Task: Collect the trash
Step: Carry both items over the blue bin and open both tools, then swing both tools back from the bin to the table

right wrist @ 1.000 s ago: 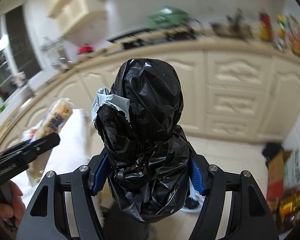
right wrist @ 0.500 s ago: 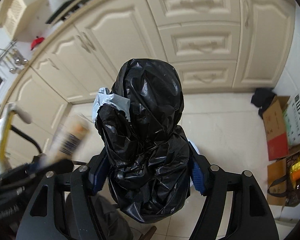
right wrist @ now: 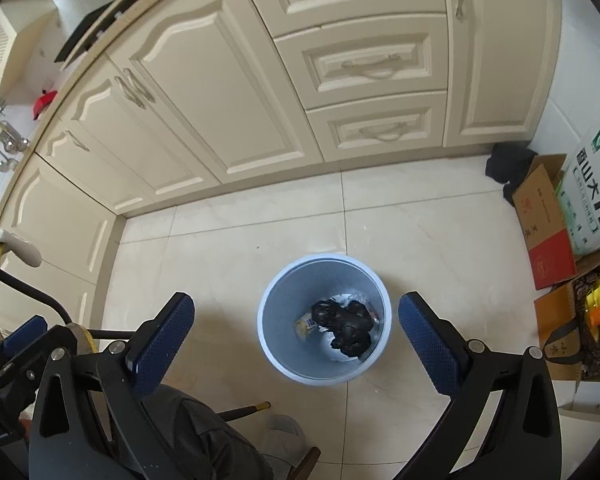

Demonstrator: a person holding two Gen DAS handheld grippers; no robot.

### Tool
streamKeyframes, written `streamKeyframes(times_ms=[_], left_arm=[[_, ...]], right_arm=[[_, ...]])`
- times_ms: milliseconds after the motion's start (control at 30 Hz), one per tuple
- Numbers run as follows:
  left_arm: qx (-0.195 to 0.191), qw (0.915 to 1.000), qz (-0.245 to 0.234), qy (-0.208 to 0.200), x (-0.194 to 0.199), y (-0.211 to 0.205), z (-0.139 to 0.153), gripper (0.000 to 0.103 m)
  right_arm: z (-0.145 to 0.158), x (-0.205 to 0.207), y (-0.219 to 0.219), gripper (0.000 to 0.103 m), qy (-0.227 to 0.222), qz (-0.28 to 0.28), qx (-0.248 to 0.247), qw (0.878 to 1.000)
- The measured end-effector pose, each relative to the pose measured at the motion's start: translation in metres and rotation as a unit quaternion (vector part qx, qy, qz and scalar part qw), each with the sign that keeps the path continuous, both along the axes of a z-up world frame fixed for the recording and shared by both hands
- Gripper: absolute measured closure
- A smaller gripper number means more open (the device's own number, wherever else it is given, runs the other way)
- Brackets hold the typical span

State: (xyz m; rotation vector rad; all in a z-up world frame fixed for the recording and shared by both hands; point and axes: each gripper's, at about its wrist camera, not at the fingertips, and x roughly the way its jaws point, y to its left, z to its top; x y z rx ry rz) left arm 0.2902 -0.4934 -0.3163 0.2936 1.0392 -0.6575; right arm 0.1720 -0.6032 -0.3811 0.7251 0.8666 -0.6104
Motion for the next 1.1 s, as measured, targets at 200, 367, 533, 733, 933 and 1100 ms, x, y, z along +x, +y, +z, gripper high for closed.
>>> streamKeyframes(times_ms=[200, 367, 533, 733, 933, 1100], left_arm=[[-0.04, 0.9986, 0.008, -0.035, -0.038, 0.043, 0.051, 0.001], [-0.073, 0.9943, 0.019, -0.074, -0.081, 0.104, 0.1, 0.001], [-0.097, 0.9888, 0.038, -0.106, -0.116, 0.166, 0.136, 0.001], [-0.138, 0.9784, 0.073, -0.136, -0.154, 0.249, 0.171, 0.001], [-0.172, 0.9618, 0.118, -0.178, -0.19, 0.335, 0.202, 0.001], [-0.18, 0.9495, 0.148, -0.21, -0.223, 0.383, 0.213, 0.001]], right_arm=[[0.05, 0.003, 0.034, 0.0, -0.024, 0.021, -0.036, 0.999], [0.098, 0.013, 0.071, 0.0, -0.052, 0.045, -0.07, 0.995], [0.145, 0.023, 0.113, 0.0, -0.085, 0.069, -0.099, 0.989], [0.194, 0.037, 0.17, 0.0, -0.118, 0.117, -0.138, 0.976], [0.229, 0.054, 0.225, 0.0, -0.153, 0.162, -0.163, 0.961], [0.253, 0.069, 0.269, 0.0, -0.178, 0.202, -0.178, 0.946]])
